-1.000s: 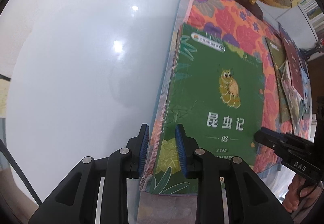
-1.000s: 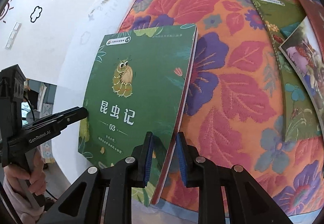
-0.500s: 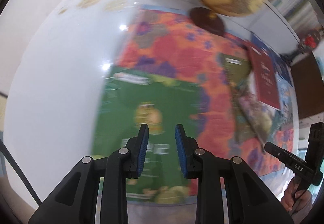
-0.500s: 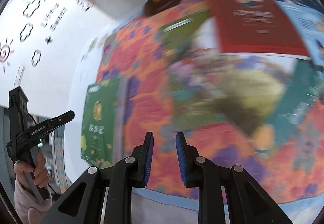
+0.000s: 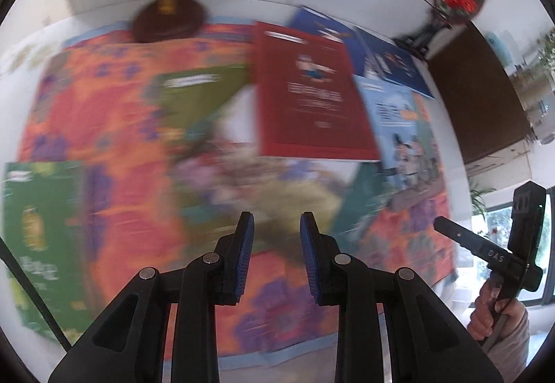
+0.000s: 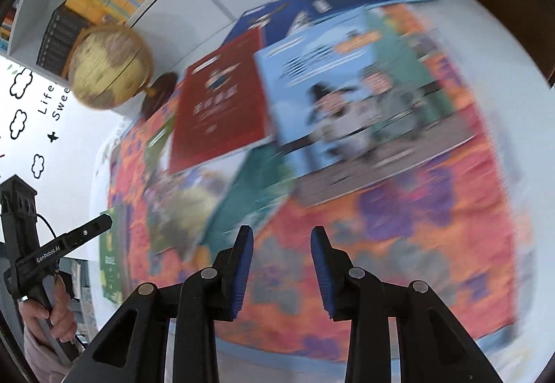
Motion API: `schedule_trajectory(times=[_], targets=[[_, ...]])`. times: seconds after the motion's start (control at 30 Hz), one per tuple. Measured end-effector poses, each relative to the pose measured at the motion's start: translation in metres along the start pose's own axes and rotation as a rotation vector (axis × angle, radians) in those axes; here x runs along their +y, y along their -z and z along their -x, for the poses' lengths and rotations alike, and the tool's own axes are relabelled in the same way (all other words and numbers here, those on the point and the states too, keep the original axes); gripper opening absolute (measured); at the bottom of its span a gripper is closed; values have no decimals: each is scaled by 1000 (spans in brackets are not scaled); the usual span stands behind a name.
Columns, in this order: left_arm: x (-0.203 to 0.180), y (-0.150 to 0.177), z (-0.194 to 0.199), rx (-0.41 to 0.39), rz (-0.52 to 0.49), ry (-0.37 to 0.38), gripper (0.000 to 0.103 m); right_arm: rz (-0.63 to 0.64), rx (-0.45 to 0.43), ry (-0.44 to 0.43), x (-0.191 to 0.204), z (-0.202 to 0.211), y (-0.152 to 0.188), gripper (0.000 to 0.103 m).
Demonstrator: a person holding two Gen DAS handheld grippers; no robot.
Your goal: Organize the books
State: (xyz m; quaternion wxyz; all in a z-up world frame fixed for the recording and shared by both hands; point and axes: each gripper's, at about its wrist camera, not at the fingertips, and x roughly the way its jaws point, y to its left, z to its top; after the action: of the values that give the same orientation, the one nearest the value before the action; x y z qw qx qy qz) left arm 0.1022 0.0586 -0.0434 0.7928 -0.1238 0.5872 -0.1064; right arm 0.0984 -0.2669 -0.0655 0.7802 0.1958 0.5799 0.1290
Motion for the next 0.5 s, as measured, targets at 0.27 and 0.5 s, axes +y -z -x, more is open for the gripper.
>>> schedule_trajectory(times=[0.27, 0.5], targets=[[-86, -20, -67, 22, -39, 138, 25, 3, -39, 21, -75, 11, -56, 33], [-121, -30, -131, 85, -62, 215, 25, -16, -54, -18, -104, -9, -103, 33]])
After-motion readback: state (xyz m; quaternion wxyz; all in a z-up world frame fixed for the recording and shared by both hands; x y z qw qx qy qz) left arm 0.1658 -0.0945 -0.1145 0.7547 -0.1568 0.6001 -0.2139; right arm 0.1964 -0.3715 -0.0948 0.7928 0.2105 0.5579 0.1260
